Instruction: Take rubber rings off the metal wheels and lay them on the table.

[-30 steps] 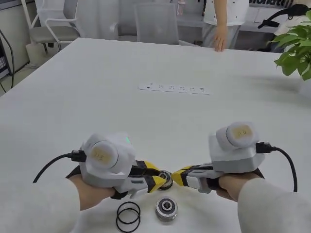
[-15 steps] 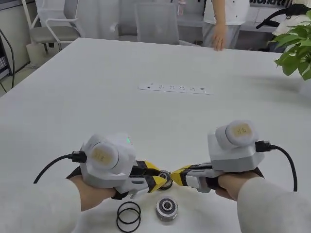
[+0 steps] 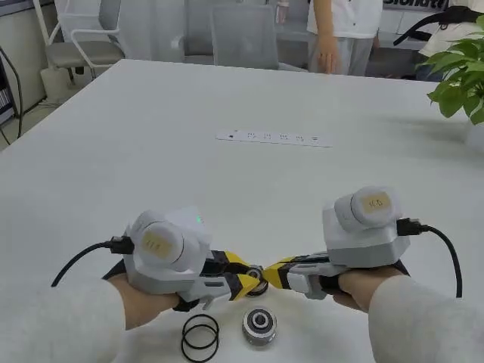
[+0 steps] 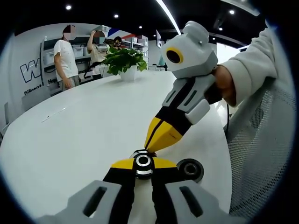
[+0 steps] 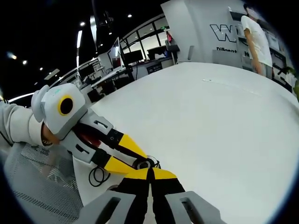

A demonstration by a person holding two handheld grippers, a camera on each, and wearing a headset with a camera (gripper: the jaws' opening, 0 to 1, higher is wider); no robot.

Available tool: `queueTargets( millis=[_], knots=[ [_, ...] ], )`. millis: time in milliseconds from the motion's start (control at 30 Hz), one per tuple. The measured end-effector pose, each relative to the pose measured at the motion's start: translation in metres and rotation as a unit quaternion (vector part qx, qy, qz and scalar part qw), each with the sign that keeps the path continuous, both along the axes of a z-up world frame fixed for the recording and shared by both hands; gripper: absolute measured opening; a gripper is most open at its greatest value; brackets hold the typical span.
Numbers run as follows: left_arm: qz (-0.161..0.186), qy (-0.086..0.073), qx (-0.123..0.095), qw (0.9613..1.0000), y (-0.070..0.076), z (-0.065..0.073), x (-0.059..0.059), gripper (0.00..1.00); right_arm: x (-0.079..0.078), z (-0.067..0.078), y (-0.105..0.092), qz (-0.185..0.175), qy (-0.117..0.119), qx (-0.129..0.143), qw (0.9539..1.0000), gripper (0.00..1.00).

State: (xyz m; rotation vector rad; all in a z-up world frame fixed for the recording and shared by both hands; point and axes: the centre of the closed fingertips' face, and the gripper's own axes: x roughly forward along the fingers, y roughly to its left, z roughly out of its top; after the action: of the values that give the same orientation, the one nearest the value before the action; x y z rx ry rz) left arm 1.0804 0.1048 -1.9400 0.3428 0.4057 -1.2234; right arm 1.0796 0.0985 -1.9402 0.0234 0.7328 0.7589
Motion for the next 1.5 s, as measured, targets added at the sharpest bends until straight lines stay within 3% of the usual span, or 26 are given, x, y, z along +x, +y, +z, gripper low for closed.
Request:
queueTargets(
  millis=[733,900,967,1067,1400,1433,1500],
  knots=[
    [0.002,0.001,-0.003,1.0,0.0,0.0,0.0,0.07,-0.002,0.002,0.006,0.011,-0.006,0.007,0.9999,0.0],
    [0.002,0.001,-0.004,1.0,-0.001,0.0,0.0,0.07,-0.002,0.004,0.008,0.012,-0.003,0.018,0.9998,0.0],
    [0.002,0.001,-0.005,1.0,-0.001,0.0,0.0,0.07,-0.001,0.012,0.014,0.011,-0.011,0.045,0.9988,0.0],
    [0.003,0.001,-0.006,1.0,-0.001,0.0,0.0,0.07,0.001,0.01,0.012,0.008,-0.013,0.027,0.9995,0.0],
    [0.011,0.004,-0.017,0.9998,-0.001,0.001,0.001,0.07,-0.001,-0.001,0.007,-0.004,0.006,0.023,0.9997,0.0],
    [0.011,0.005,-0.017,0.9998,-0.001,0.001,0.001,0.08,-0.001,-0.001,0.006,-0.006,0.01,0.026,0.9996,0.0],
    [0.008,0.033,-0.027,0.999,-0.003,0.002,-0.004,0.12,-0.002,-0.001,0.005,-0.009,0.015,0.028,0.9995,0.0]
  ],
)
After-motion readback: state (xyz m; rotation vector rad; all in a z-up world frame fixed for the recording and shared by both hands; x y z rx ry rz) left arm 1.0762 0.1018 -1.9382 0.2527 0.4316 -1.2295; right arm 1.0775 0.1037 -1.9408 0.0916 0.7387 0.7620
